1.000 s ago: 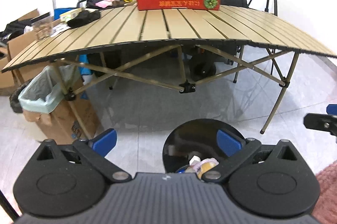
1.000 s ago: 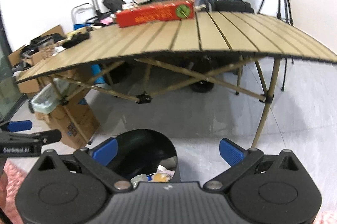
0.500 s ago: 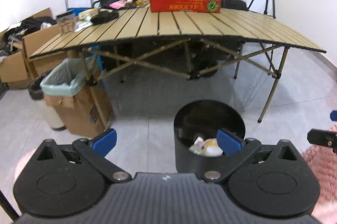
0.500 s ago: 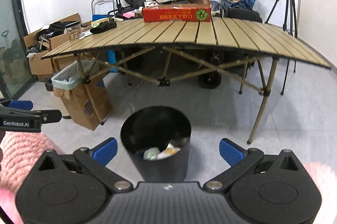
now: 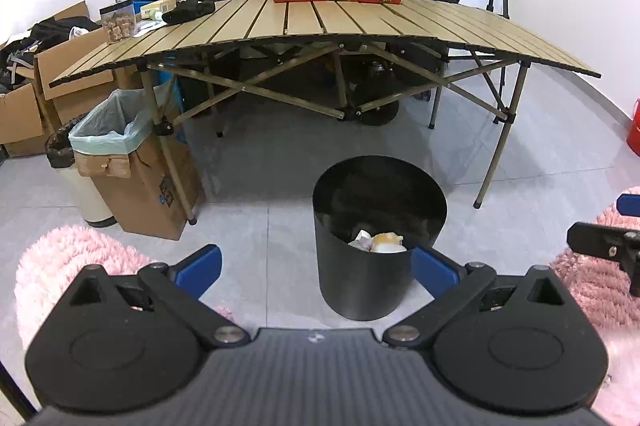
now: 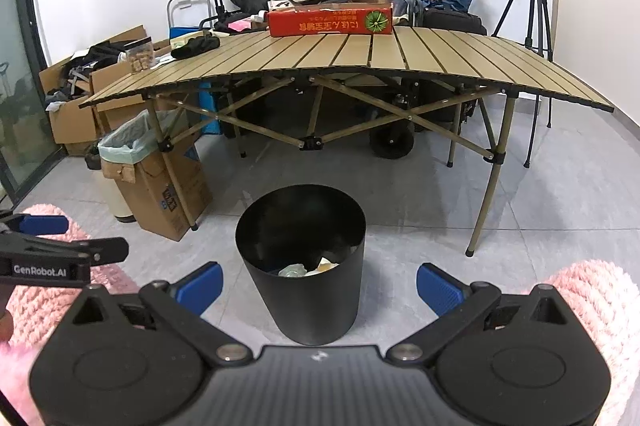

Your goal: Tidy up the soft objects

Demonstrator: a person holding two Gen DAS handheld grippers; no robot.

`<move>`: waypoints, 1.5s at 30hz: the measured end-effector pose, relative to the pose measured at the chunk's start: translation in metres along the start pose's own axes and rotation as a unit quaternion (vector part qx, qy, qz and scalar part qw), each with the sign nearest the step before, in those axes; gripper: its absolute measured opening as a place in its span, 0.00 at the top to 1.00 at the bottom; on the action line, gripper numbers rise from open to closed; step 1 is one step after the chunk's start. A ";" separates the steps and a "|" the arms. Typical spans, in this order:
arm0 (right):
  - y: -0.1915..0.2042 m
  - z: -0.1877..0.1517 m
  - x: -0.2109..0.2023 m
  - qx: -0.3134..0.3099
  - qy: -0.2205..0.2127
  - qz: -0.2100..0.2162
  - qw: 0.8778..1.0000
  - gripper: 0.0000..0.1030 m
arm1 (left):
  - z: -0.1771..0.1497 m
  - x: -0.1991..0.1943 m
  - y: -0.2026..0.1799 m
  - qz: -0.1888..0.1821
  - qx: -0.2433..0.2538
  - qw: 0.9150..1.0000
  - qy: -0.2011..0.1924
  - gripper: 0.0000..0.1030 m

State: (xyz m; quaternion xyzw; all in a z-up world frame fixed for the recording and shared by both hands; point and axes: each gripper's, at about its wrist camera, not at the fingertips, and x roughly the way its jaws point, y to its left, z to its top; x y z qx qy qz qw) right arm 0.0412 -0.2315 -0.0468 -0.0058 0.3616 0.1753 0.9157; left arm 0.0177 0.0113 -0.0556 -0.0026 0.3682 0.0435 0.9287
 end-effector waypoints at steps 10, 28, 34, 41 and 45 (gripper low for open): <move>0.001 0.000 0.000 0.004 -0.004 -0.001 1.000 0.00 | 0.000 -0.001 -0.001 -0.003 0.001 1.000 -0.005 0.00; 0.003 0.004 -0.004 0.002 -0.015 -0.002 1.000 0.00 | 0.002 -0.005 -0.001 -0.004 0.001 1.000 -0.014 0.00; 0.003 0.004 -0.004 0.001 -0.017 -0.002 1.000 0.00 | 0.002 -0.005 -0.002 -0.003 0.001 1.000 -0.015 0.00; 0.004 0.003 -0.006 0.001 -0.020 -0.002 1.000 0.00 | 0.002 -0.007 -0.003 -0.006 0.002 1.000 -0.021 0.00; 0.004 0.004 -0.006 0.001 -0.021 -0.002 1.000 0.00 | 0.003 -0.007 -0.003 -0.008 0.002 1.000 -0.023 0.00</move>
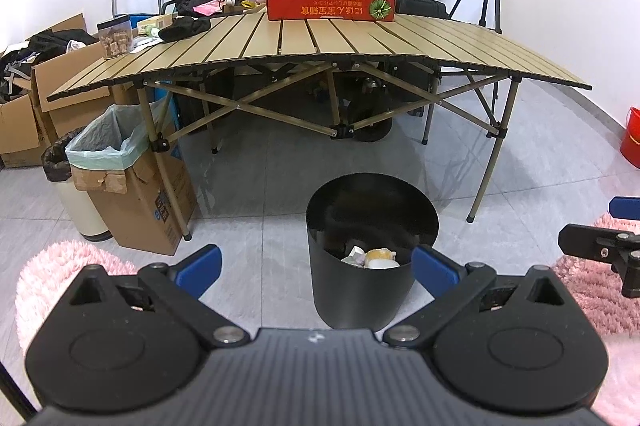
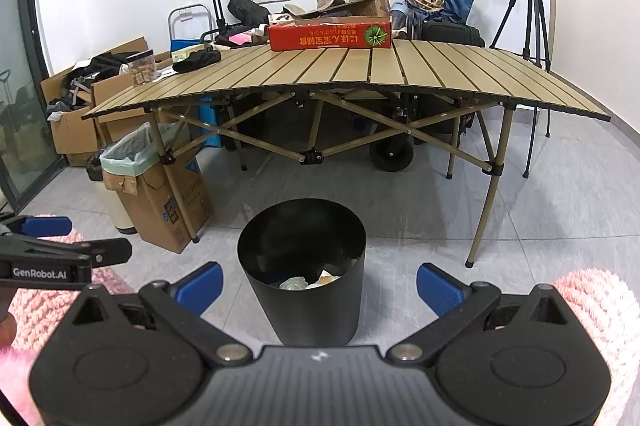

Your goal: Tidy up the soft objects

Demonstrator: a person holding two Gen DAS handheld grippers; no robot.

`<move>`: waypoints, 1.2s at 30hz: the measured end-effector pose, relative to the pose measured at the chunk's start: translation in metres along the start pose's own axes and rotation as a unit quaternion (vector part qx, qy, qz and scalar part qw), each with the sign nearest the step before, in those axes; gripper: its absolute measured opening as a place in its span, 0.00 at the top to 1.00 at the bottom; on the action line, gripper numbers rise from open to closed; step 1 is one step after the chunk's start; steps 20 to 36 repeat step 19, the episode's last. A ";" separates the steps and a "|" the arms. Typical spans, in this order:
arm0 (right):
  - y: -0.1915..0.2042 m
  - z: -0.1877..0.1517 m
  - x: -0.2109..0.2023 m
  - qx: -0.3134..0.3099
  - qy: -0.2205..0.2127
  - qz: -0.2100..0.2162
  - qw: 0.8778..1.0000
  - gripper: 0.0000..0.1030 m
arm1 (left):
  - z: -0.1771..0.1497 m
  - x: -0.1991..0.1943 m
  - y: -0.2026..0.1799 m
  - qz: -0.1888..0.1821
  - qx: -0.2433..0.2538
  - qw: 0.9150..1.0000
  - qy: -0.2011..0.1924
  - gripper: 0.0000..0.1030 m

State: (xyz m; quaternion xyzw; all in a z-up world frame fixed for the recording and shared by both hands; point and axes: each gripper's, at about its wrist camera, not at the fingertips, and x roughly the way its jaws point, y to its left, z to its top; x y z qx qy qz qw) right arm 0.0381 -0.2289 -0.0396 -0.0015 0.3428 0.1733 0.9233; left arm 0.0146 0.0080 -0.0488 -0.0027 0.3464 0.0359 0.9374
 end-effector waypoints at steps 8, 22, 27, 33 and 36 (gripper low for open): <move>0.000 0.000 0.000 0.000 0.000 0.000 1.000 0.00 | 0.000 -0.002 0.001 -0.001 0.000 1.000 -0.005 0.00; 0.000 0.000 0.000 0.000 0.001 0.000 1.000 0.00 | 0.001 -0.002 0.001 -0.003 -0.003 1.000 -0.006 0.00; 0.000 0.000 0.000 0.000 0.001 0.000 1.000 0.00 | 0.001 -0.002 0.001 -0.003 -0.003 1.000 -0.006 0.00; 0.000 0.000 0.000 0.000 0.001 0.000 1.000 0.00 | 0.001 -0.002 0.001 -0.003 -0.003 1.000 -0.006 0.00; 0.000 0.000 0.000 0.000 0.001 0.000 1.000 0.00 | 0.001 -0.002 0.001 -0.003 -0.003 1.000 -0.006 0.00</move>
